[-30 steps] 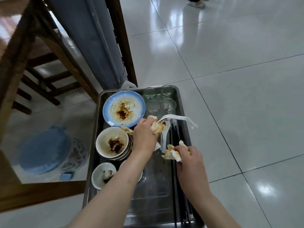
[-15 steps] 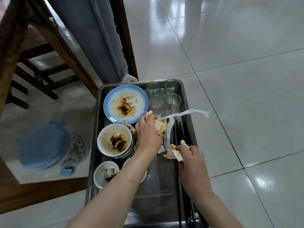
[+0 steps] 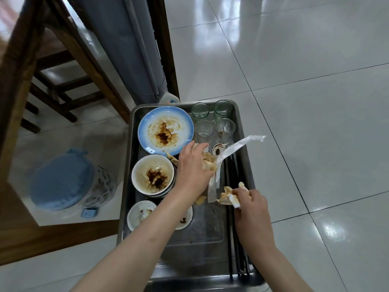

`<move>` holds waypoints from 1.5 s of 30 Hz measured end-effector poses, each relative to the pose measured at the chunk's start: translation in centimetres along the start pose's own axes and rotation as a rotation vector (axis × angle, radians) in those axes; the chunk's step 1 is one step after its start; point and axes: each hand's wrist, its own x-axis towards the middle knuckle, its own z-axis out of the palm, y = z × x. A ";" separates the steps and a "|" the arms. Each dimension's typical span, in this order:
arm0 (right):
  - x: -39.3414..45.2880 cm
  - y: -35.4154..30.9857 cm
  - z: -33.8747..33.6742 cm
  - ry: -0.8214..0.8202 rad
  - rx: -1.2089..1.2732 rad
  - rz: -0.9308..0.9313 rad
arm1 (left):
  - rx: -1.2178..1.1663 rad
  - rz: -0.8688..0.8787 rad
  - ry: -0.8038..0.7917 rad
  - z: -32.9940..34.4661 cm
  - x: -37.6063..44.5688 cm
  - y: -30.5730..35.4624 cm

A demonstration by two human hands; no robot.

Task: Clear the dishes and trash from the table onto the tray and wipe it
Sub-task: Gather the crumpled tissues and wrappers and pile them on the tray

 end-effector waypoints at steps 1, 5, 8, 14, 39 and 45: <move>-0.1 0.0 0.0 0.000 0.000 -0.001 | -0.011 0.018 0.028 -0.5 -0.3 -0.1; 0.0 -0.2 -0.1 -0.005 -0.027 -0.028 | 0.009 0.094 0.117 -2.7 -1.4 -0.4; 1.1 -0.7 -0.2 0.033 0.005 -0.041 | 0.028 0.115 0.145 -4.3 -1.8 -0.6; 4.7 -2.5 0.4 0.123 0.127 0.028 | 0.077 0.136 0.174 -6.3 -3.0 -1.2; 5.1 -4.9 -0.2 -0.125 0.029 0.120 | 0.090 0.093 0.252 -9.1 -5.0 -1.8; 2.3 -6.9 -3.1 -0.130 0.053 -0.078 | 0.101 0.113 0.300 -11.4 -7.1 -0.5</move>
